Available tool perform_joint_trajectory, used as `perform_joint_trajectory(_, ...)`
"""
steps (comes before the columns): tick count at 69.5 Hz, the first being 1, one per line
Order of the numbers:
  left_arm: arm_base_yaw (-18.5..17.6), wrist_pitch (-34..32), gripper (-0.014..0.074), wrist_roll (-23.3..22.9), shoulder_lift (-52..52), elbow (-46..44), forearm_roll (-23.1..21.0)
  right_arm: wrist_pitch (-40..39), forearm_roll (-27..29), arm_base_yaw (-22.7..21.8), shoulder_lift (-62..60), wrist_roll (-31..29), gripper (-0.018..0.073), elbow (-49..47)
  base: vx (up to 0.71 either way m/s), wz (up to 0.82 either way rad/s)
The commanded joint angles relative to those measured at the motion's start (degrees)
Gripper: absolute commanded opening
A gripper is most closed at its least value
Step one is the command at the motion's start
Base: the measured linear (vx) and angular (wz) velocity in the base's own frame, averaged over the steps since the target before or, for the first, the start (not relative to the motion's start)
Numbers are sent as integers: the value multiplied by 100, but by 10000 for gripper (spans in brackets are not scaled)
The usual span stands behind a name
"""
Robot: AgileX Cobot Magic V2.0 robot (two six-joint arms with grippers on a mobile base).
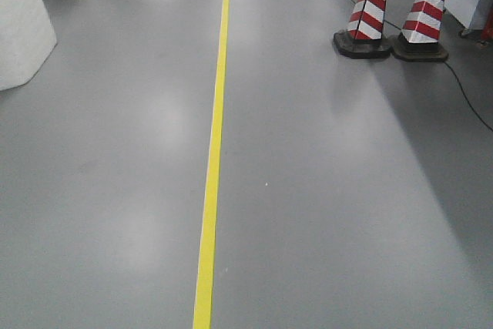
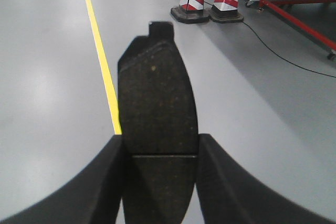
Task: Move and align brake pads A on conveyor
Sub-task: 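Drive along the yellow floor line past the striped cones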
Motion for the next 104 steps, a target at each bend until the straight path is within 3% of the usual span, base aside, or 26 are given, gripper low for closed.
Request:
perform_joint_trajectory(1, -23, -479, -6, -56, 34, -166, 112, -509, -122, -42, 32, -21, -4, -163, 66, -11)
perform_joint_trajectory(104, -23, -474, -6, -56, 34, -166, 112, -464, -122, -42, 32, -21, -4, -163, 68, -3)
